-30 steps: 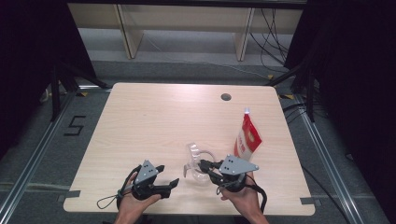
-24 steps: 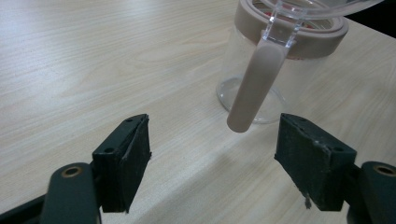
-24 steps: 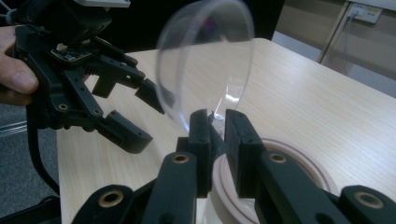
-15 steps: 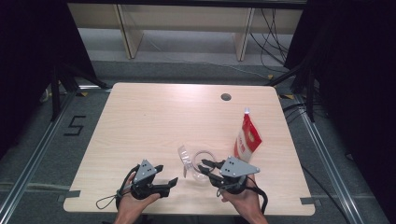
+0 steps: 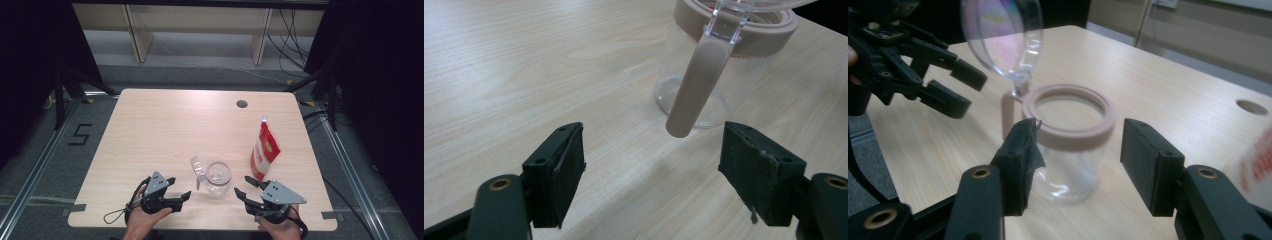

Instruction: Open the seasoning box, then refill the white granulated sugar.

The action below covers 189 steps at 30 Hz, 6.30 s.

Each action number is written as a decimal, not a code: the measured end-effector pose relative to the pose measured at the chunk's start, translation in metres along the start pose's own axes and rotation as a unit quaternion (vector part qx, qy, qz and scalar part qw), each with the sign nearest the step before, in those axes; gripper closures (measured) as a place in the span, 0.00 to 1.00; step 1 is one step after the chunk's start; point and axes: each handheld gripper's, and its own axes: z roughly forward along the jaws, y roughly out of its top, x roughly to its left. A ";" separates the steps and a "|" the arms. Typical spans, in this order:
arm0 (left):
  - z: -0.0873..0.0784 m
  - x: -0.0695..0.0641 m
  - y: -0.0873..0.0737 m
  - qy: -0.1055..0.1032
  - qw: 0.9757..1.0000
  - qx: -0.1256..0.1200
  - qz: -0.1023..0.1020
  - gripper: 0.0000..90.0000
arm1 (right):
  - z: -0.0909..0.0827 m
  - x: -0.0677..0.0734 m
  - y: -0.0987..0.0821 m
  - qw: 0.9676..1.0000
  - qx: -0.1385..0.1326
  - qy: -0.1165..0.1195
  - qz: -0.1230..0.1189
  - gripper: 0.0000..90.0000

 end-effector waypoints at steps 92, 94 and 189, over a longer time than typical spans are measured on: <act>0.003 0.000 0.000 -0.006 1.000 0.002 0.002 0.24 | 0.048 -0.080 -0.042 0.984 -0.028 -0.152 0.086 0.27; 0.003 -0.001 0.000 -0.003 1.000 0.002 -0.006 0.24 | 0.049 -0.080 -0.043 0.983 -0.020 -0.164 0.083 0.27; 0.004 -0.003 -0.001 -0.011 1.000 0.005 0.003 0.26 | 0.060 -0.089 -0.052 0.979 -0.023 -0.194 0.065 0.55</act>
